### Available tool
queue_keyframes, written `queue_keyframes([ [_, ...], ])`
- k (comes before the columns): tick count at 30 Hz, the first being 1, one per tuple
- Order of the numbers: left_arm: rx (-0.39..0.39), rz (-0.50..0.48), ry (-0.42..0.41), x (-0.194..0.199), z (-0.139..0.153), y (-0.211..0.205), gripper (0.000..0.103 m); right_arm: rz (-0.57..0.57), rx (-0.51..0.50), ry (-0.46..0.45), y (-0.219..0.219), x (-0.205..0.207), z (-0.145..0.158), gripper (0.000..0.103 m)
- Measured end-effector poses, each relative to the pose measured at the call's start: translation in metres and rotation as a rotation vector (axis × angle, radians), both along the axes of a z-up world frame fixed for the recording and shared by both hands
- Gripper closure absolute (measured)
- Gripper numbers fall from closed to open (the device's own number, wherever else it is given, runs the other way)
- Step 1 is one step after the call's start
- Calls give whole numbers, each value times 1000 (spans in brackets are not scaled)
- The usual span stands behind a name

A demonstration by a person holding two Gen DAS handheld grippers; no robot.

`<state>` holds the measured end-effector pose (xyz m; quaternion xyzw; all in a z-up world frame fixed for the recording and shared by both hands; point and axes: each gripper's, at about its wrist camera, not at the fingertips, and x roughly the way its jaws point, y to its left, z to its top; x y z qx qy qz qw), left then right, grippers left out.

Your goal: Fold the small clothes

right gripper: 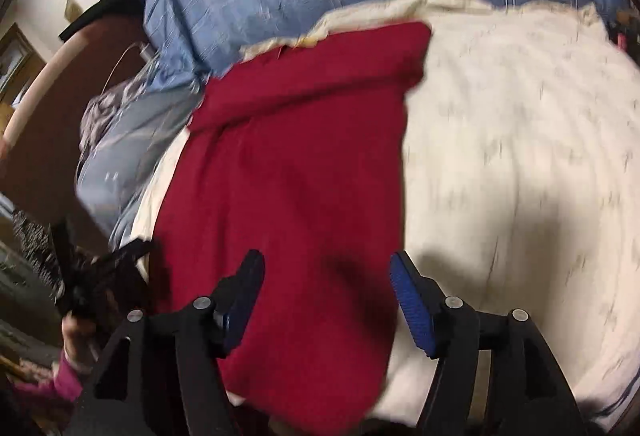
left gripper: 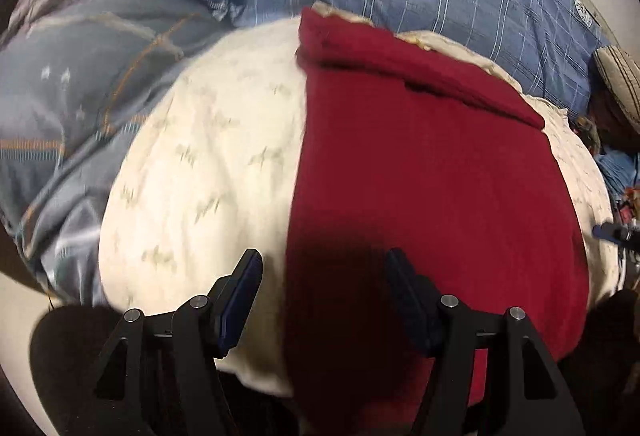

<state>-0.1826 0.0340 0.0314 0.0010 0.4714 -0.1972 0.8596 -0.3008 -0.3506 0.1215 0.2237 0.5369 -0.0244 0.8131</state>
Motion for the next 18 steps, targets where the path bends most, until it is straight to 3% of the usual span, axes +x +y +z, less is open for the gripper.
queue_keyframes([
  [9, 22, -12, 43, -11, -13, 7, 39, -18, 87, 61, 5, -44, -31, 35],
  [11, 11, -16, 52, -12, -13, 8, 39, 20, 104, 52, 13, -46, -26, 39],
  [18, -81, -65, 148, -18, -13, 18, 39, 87, 129, 64, 35, -46, -29, 36],
])
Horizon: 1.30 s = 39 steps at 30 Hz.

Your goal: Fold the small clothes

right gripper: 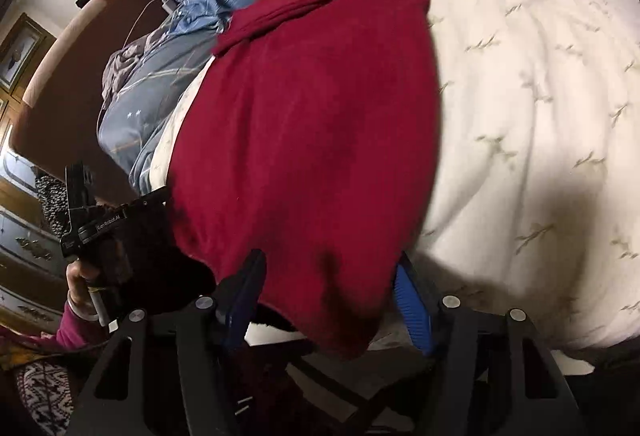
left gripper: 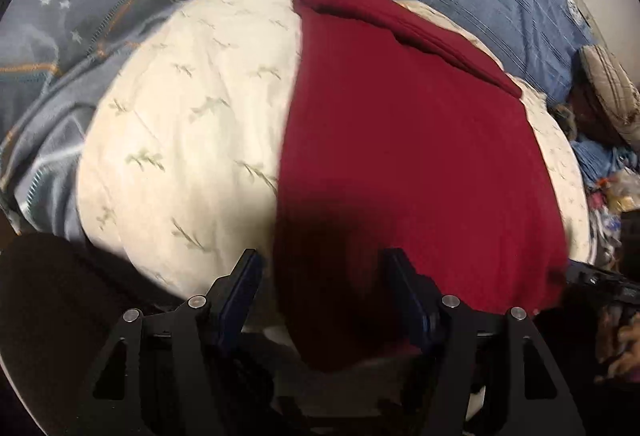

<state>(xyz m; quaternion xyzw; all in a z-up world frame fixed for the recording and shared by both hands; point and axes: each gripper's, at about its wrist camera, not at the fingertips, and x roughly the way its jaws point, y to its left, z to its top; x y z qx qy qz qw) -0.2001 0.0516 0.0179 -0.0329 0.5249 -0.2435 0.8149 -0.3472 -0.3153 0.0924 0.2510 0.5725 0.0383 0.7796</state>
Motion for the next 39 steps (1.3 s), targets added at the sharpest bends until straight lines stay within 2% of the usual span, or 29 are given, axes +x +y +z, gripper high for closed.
queue_keyframes([
  [3, 36, -43, -12, -5, -3, -6, 40, -24, 11, -7, -1, 0, -3, 36],
  [6, 71, -33, 4, -4, -7, -6, 40, -27, 17, 3, -3, -2, -3, 36],
  [10, 3, 27, 70, -4, -8, 6, 40, 1, 35, -6, 1, -7, 3, 36],
  [16, -3, 20, 97, 0, -18, -2, 41, 8, 56, 22, 7, -6, -7, 37],
  [18, 5, 25, 104, 2, -23, -5, 45, 4, 57, 26, 8, -6, -10, 43],
  [20, -6, 31, 116, 5, -26, -3, 53, -30, 82, 44, 5, -7, -17, 66],
  [22, -9, 28, 113, 6, -27, -3, 68, -46, 96, 56, 4, -8, -23, 81],
  [23, -8, 24, 106, 5, -27, -2, 75, -40, 85, 56, 7, -8, -24, 85],
  [24, -16, 20, 102, 4, -26, -2, 87, -20, 62, 47, 11, -8, -20, 87],
  [25, -30, 15, 100, 2, -23, -1, 96, -7, 48, 32, 14, -8, -15, 90],
  [29, -76, -11, 61, -2, 6, 5, 97, 30, 17, -74, 24, -5, 24, 91],
  [35, -177, -28, -85, 2, 63, 8, 97, 42, 16, -223, 22, 16, 72, 91],
  [39, -156, -42, -145, 2, 74, -1, 97, 8, 8, -276, 17, 33, 81, 91],
])
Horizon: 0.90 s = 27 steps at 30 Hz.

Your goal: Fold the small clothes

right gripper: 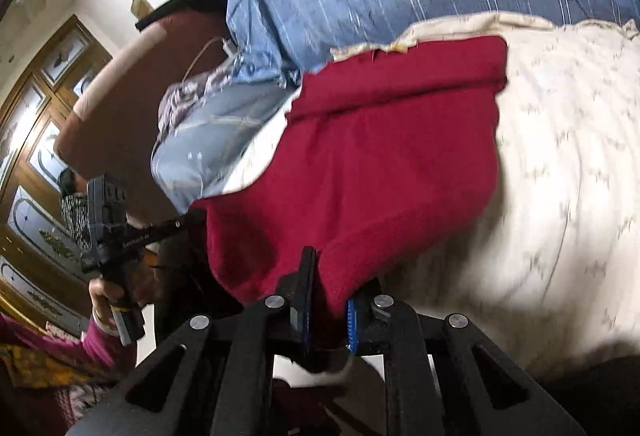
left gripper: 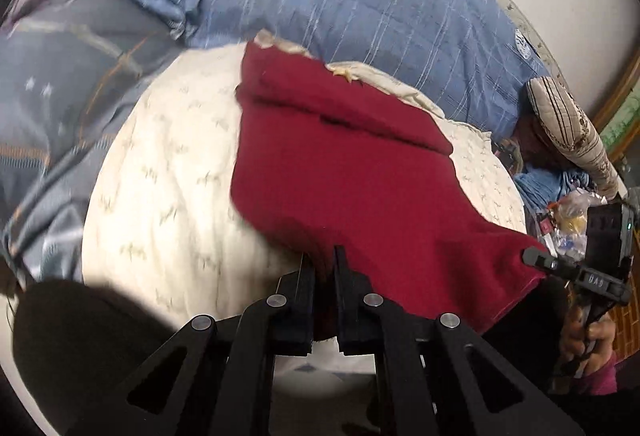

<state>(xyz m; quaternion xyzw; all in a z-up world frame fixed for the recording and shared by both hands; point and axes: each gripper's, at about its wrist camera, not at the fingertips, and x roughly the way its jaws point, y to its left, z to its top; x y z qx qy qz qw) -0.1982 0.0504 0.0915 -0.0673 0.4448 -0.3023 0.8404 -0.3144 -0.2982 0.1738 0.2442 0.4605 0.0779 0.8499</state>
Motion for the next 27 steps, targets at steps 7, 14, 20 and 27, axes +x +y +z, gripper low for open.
queue_keyframes([
  [7, 51, 68, -84, 6, 6, -16, 97, -117, 60, -64, -33, 11, -2, 91],
  [14, 61, 114, -136, 14, 10, -27, 97, -169, 54, -82, -50, 30, -3, 91],
  [20, 68, 136, -146, 25, 9, -31, 97, -166, 31, -88, -53, 44, 1, 91],
  [27, 71, 163, -181, 50, 18, -43, 97, -202, 0, -99, -65, 63, 6, 92],
])
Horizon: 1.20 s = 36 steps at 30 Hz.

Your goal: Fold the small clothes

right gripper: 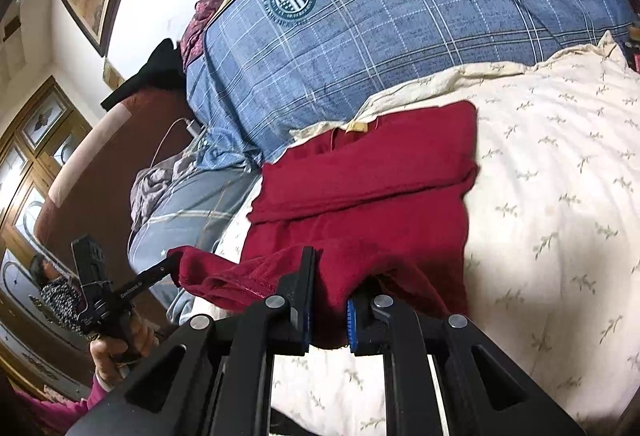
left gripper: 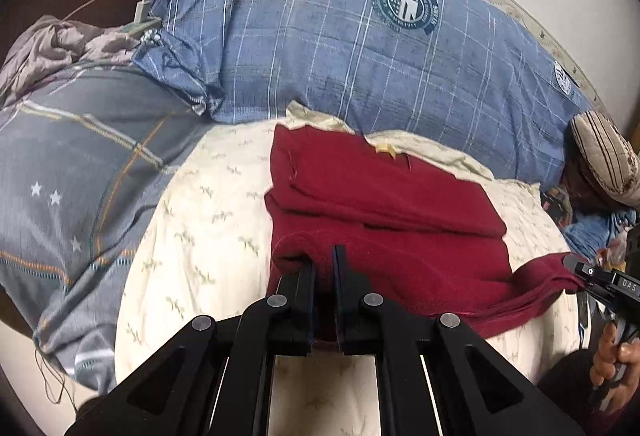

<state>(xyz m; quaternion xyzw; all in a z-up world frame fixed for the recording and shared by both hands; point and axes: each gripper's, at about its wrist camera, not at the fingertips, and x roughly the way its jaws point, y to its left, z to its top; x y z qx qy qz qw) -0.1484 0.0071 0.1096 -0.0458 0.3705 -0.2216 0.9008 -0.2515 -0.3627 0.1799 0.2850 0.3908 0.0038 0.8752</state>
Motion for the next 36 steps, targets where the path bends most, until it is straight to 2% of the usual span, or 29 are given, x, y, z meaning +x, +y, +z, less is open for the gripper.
queue_keyframes([
  [18, 21, 38, -21, 68, 0, -48, 97, -52, -62, 4, -27, 61, -3, 92],
  [30, 12, 102, -1, 141, -13, -84, 97, -95, -109, 17, -56, 126, -14, 92],
  [36, -1, 124, 14, 183, -23, -101, 97, -126, -107, 55, -77, 162, -32, 92],
])
